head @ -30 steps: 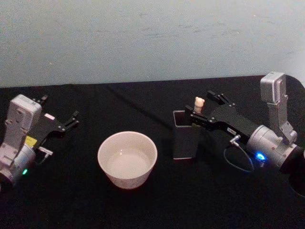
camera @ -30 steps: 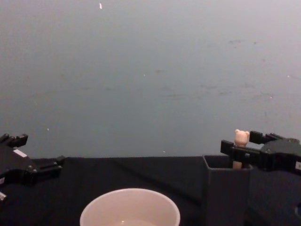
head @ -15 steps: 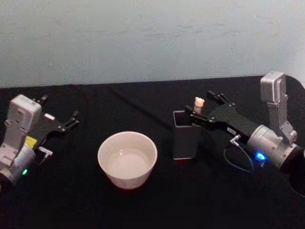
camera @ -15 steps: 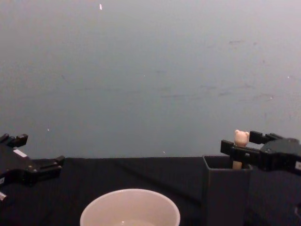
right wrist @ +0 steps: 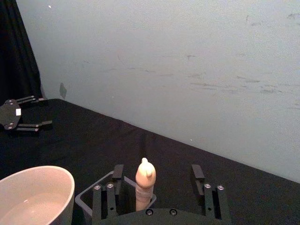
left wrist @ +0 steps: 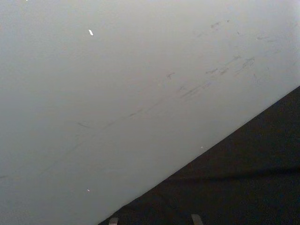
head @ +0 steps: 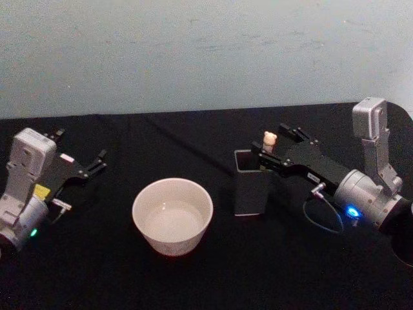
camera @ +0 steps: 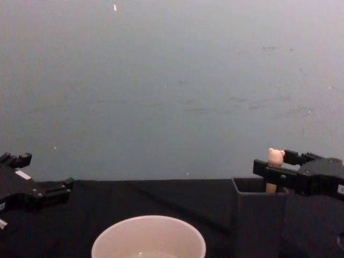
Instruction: Pick up the stirring spoon with one hand, stir inside the cup, then place it back in its original position.
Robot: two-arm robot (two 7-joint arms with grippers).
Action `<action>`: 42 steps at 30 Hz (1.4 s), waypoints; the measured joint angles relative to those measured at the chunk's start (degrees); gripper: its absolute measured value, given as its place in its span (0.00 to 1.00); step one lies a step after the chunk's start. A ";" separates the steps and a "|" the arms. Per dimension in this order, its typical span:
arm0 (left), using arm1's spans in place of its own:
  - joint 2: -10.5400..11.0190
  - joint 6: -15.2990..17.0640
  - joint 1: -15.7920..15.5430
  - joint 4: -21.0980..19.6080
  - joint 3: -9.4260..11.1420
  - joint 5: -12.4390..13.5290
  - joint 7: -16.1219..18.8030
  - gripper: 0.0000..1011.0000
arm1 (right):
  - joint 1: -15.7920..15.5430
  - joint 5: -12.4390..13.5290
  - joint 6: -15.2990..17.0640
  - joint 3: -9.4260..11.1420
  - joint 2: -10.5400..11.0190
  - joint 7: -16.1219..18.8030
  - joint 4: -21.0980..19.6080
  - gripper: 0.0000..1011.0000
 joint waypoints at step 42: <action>0.00 0.00 0.00 0.00 0.00 0.00 0.00 0.99 | -0.01 0.06 -0.05 0.01 0.01 0.00 -0.02 0.21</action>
